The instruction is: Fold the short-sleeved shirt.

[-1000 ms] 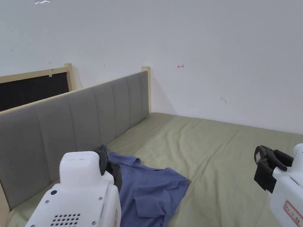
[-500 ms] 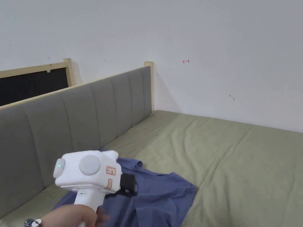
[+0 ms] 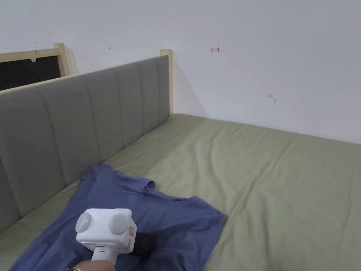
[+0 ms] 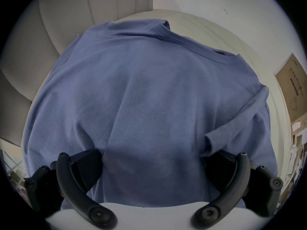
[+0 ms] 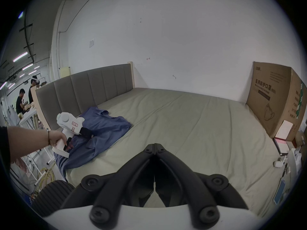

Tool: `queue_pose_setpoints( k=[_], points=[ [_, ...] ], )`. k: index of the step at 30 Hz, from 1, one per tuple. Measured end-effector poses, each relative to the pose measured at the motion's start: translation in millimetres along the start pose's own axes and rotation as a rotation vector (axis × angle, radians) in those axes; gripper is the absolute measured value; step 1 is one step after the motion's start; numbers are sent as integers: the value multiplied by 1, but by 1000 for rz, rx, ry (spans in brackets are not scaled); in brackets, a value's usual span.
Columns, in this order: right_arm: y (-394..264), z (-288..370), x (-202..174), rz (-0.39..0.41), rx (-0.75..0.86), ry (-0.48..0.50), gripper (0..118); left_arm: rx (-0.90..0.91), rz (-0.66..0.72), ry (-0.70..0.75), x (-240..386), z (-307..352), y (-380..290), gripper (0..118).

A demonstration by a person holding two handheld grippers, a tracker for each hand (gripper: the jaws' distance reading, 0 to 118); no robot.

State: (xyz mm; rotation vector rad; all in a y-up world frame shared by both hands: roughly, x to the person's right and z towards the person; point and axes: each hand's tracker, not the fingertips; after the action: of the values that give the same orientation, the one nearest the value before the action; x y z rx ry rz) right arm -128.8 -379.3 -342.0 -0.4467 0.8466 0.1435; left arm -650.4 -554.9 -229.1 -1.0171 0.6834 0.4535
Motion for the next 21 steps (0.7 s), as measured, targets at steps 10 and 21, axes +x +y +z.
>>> queue_pose_setpoints(
  k=[10,21],
  points=[
    [-2,7,13,-104,2,17,0,149,-41,-167,-26,58,-16,0],
    [11,61,30,-144,112,-20,0,632,-221,-273,21,269,22,0]
  ],
)
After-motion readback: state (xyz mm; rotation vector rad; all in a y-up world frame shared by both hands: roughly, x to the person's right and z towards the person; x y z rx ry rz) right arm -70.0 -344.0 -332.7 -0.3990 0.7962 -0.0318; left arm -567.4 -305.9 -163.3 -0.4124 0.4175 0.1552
